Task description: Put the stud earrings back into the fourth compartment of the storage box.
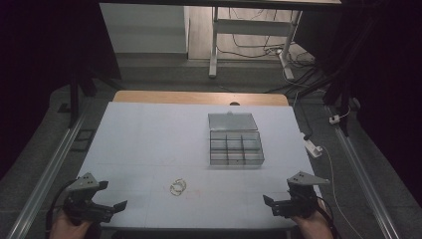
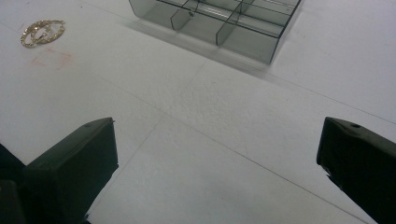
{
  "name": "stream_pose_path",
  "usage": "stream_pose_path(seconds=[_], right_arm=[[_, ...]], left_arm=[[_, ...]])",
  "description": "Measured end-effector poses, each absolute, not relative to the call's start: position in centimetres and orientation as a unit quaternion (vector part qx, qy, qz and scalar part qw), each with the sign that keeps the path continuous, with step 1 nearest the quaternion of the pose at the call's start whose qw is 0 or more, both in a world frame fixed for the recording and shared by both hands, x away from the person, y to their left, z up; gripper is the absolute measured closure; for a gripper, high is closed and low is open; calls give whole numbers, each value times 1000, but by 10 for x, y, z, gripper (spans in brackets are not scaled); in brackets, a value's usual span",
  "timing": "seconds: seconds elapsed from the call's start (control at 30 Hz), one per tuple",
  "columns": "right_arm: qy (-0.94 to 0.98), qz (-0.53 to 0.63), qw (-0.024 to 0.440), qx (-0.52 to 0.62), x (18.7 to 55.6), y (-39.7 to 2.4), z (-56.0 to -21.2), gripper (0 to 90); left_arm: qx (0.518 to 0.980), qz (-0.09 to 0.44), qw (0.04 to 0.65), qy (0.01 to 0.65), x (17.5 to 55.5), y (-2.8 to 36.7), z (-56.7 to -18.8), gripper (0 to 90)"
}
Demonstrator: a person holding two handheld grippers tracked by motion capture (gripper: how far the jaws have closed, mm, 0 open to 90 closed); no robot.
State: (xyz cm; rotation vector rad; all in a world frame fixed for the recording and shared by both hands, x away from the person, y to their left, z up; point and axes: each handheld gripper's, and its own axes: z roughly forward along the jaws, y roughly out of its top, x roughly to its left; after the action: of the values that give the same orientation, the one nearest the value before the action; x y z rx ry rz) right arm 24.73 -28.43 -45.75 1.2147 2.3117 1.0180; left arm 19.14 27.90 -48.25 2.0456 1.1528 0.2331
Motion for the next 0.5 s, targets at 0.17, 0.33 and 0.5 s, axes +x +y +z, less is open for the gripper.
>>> stream_pose_path(seconds=[0.17, 0.33, 0.5], right_arm=[[820, 358, 166, 416, 247, -283, -457, 0], [825, 365, 161, 400, 245, -277, -455, 0], [833, 376, 154, 377, 245, -269, -453, 0]], left_arm=[[799, 90, 385, 452, 191, 280, -483, 0], [800, 88, 386, 451, 192, 280, -483, 0], [800, 86, 388, 450, 192, 280, -483, 0]])
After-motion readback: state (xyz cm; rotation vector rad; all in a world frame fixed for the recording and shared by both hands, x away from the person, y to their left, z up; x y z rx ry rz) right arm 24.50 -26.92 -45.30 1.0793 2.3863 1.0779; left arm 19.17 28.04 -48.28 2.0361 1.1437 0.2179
